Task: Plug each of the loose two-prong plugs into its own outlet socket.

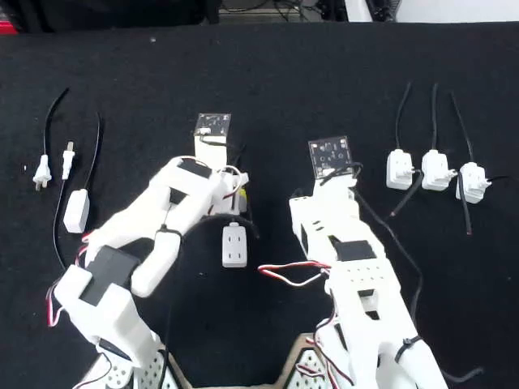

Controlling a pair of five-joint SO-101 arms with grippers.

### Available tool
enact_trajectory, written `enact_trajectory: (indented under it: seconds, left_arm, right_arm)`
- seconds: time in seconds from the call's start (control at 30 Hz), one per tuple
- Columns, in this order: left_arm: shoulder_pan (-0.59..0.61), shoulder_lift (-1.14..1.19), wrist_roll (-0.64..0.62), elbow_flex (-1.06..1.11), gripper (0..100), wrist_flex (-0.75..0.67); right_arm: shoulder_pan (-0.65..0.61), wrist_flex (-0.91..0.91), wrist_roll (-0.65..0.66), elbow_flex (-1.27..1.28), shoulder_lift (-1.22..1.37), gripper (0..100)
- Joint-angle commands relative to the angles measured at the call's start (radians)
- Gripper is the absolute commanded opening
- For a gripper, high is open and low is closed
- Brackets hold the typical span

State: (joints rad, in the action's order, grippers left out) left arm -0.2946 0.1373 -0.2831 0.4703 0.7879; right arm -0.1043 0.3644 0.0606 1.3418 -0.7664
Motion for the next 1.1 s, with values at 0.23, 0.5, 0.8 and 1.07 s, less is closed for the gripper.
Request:
enact_trajectory:
  seconds: [0.23,0.5,0.8,1.07]
  left_arm:
    - [0.334,-0.012,0.028,-0.054,23,0.227]
    - [0.417,-0.203,0.184,-0.045,23,0.388]
    - [0.294,-0.411,0.618,0.183,23,0.434]
    - [0.002,-0.411,0.399,0.371,23,0.140]
  right_arm:
    - [0.017,-0.023,-0.008,-0.064,-0.012,19.4]
    - [-0.029,-0.023,0.000,-0.056,-0.012,19.4]
    - [-0.025,-0.023,0.000,-0.053,-0.012,19.4]
    - [0.057,-0.021,-0.008,-0.062,-0.012,19.4]
